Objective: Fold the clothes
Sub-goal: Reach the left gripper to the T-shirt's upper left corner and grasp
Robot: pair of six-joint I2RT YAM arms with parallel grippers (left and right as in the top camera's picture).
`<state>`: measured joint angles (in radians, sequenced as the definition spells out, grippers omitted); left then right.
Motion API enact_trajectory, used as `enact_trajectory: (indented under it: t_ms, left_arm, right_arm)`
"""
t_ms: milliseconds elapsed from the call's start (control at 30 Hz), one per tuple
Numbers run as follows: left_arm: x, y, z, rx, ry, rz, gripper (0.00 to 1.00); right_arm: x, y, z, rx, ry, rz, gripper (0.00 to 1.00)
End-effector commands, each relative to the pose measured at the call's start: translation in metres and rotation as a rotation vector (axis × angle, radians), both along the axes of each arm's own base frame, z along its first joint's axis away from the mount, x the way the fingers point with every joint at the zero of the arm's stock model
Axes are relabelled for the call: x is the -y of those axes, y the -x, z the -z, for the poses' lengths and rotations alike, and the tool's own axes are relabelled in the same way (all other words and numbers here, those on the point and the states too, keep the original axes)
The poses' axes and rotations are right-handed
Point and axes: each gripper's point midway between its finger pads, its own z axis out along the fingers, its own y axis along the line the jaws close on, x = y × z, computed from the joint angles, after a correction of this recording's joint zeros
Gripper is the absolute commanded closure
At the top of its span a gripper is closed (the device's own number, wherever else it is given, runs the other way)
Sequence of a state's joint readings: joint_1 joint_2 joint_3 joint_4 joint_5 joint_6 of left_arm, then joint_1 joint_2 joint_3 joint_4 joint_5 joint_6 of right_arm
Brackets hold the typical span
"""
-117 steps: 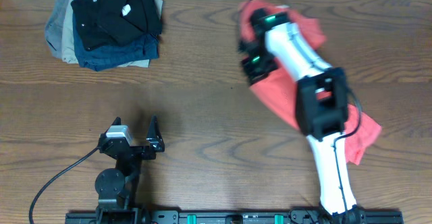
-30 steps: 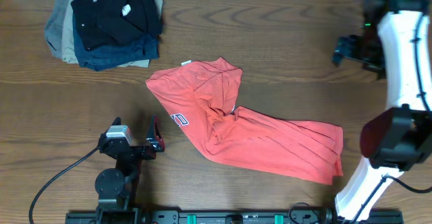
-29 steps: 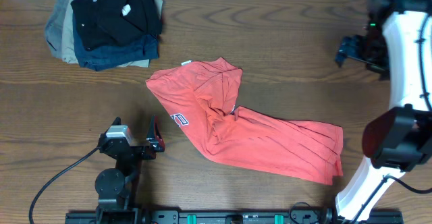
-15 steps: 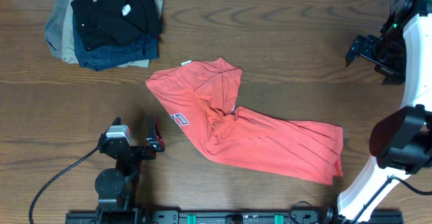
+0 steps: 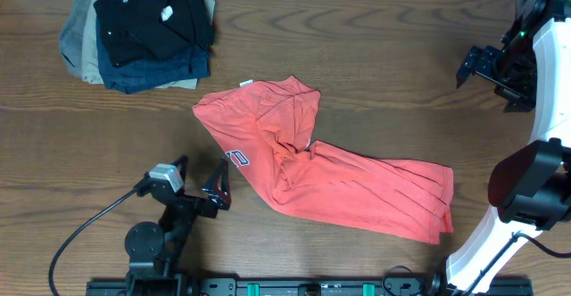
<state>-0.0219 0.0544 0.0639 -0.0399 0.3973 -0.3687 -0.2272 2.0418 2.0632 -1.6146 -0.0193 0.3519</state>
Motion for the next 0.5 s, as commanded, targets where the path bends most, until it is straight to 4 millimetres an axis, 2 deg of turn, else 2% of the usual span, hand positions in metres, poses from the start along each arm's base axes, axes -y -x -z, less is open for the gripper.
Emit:
enact_trajectory:
  t_ms: [0, 100, 200, 333, 467]
  left_arm:
    - [0.013, 0.008, -0.055, 0.052, -0.007, 0.086, 0.02]
    - [0.014, 0.0, -0.08, 0.004, -0.108, 0.1, 0.02]
    - [0.014, -0.018, -0.094, -0.131, -0.193, 0.13, 0.02]
    - [0.019, -0.051, -0.099, -0.416, -0.241, 0.198, 0.02]
    - [0.044, -0.075, -0.093, -0.658, -0.316, 0.338, 0.02]
  right_arm:
    - [0.002, 0.002, -0.004, 0.013, -0.001, 0.0, 0.01]
    - [0.002, 0.002, -0.004, 0.013, -0.001, 0.0, 0.01]
    - [0.002, 0.002, -0.004, 0.013, -0.001, 0.0, 0.01]
    - [0.002, 0.002, -0.004, 0.013, -0.001, 0.0, 0.01]
    - [0.002, 0.002, -0.004, 0.013, -0.001, 0.0, 0.01]
